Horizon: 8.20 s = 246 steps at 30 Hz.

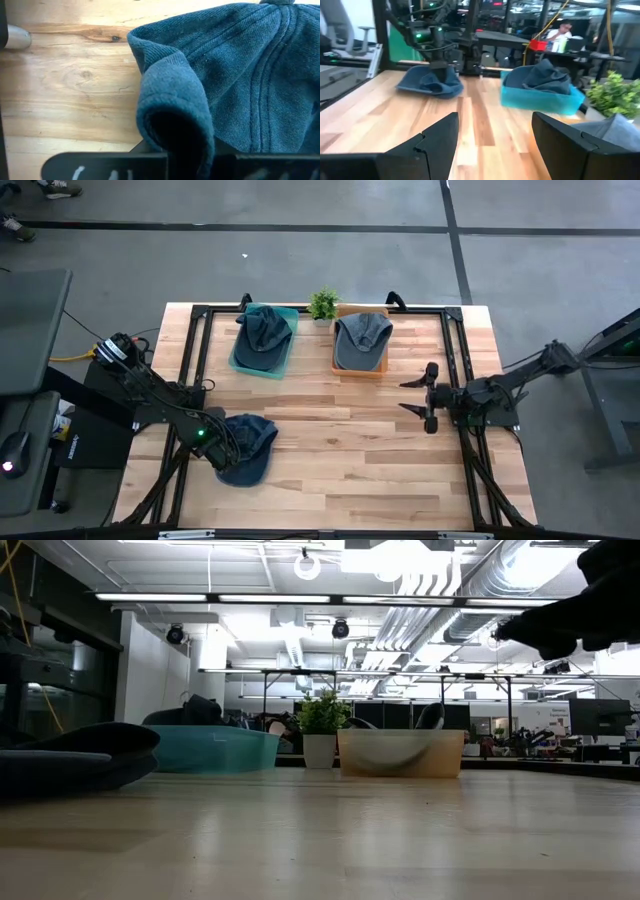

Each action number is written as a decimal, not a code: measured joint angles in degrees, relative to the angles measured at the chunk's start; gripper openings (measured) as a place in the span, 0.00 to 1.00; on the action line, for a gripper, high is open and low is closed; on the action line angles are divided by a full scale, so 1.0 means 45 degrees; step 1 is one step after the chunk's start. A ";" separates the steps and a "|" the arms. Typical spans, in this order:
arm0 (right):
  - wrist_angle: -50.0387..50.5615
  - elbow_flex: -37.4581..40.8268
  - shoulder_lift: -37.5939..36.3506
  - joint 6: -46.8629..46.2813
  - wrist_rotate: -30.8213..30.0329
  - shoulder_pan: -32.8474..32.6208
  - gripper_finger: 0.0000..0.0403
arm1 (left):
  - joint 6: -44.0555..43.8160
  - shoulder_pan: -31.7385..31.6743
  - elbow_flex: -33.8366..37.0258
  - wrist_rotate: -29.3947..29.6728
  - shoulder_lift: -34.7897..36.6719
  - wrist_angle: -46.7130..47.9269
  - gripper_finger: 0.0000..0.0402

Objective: Pick & Place hat
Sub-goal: Put the dark gray cap into the green bin

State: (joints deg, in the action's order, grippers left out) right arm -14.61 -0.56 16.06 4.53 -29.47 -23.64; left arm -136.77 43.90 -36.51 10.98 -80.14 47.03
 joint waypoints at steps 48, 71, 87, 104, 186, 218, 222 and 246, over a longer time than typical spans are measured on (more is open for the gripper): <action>0.2296 0.0000 -0.2071 -0.0673 0.2424 0.0257 0.61 | 0.1170 -0.0015 -0.1005 0.2119 0.0870 0.1150 0.00; 0.2253 -0.0005 -0.2071 -0.0673 0.2433 0.0257 0.61 | 0.7414 -0.2961 -0.5277 0.4789 0.1345 0.4794 0.00; 0.2248 -0.0005 -0.2071 -0.0673 0.2437 0.0253 0.61 | 1.0452 -0.4337 -0.6377 0.8999 0.3020 0.6259 0.00; 0.2248 -0.0005 -0.2071 -0.0673 0.2437 0.0255 0.61 | 1.3164 -0.4347 -0.6377 1.1658 0.7697 0.7028 0.00; 0.2248 -0.0005 -0.2076 -0.0675 0.2399 0.0255 0.61 | 2.5230 -2.2953 -0.3813 -0.7712 0.2223 -0.4547 0.00; 0.2248 -0.0005 -0.2074 -0.0676 0.2397 0.0255 0.61 | 2.5712 -2.3627 -0.3827 -0.4514 -0.1378 -0.4873 0.00; 0.2248 -0.0005 -0.2071 -0.0676 0.2396 0.0255 0.61 | 2.5767 -2.3177 -0.3837 -0.3884 -0.1622 -0.4889 0.00; 0.2248 -0.0005 -0.2076 -0.0674 0.2399 0.0256 0.61 | 2.4679 -2.0174 -0.3876 0.1328 -0.3961 -0.4752 0.00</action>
State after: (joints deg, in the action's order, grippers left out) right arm -4.49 -0.58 6.72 1.49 -18.68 -22.48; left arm -25.71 -46.88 -53.95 16.96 -97.96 25.64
